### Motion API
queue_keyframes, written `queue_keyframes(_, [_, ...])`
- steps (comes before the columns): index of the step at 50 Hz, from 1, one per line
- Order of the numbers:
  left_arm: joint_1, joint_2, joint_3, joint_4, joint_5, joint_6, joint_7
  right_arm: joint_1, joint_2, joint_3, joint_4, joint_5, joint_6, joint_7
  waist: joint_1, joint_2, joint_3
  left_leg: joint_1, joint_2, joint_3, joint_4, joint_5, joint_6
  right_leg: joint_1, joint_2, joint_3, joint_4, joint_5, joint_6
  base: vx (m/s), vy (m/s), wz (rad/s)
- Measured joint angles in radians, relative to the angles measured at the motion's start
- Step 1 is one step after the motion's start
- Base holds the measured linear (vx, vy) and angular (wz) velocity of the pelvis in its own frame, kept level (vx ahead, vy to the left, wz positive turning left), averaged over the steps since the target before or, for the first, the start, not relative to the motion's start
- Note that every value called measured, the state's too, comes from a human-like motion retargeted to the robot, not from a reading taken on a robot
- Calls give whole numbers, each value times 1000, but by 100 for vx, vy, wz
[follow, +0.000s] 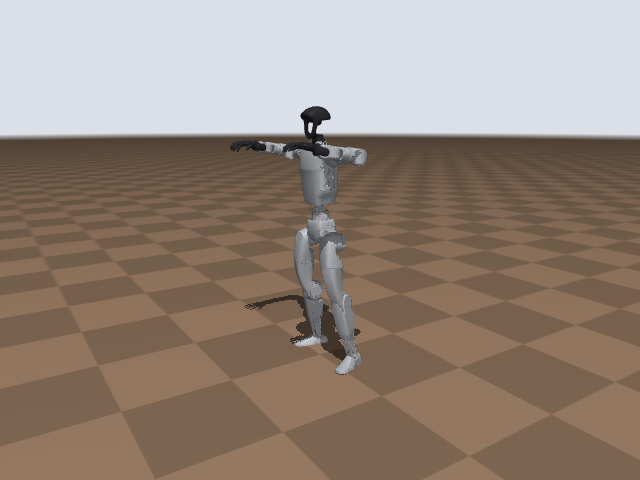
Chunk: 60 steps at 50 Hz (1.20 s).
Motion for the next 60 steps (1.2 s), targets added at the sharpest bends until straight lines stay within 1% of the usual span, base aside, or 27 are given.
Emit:
queue_keyframes(6, [-2, 11, 4, 3, 0, 0, -1, 131, 26, -131, -14, 8, 1, 2, 12, 1, 1, -1, -2, 0, 0, -1, -1, 0, -2, 0, -1, -1, -3, 0, 0, 0])
queue_keyframes(15, [-34, 11, -22, 9, -6, 4, -13, 214, 33, -212, -20, -18, 7, 8, 26, 6, 8, 1, -4, 7, -2, -3, 0, -6, -3, 7, 2, 0, -2, 0, 0, 0])
queue_keyframes(27, [-88, -3, -61, 21, 10, 13, -22, 194, 46, -215, -16, -10, 9, 5, 36, 13, 14, 6, -3, 12, -5, -6, 3, -5, -2, 13, 1, -2, -4, 0, 0, 0])
queue_keyframes(40, [-92, -7, -53, 45, 9, 21, -32, 194, 80, -236, -1, -10, 15, 5, 39, 13, 21, 7, -4, 5, -3, -8, 4, 3, -2, 6, -1, -5, -7, 0, 0, 0])
queue_keyframes(60, [-95, -18, -51, 40, 7, 23, -36, 206, 88, -252, 0, -26, 17, 3, 43, 14, 20, 8, -6, 4, -4, -12, 6, 4, -5, 2, 0, -5, -9, 0, 0, 0])
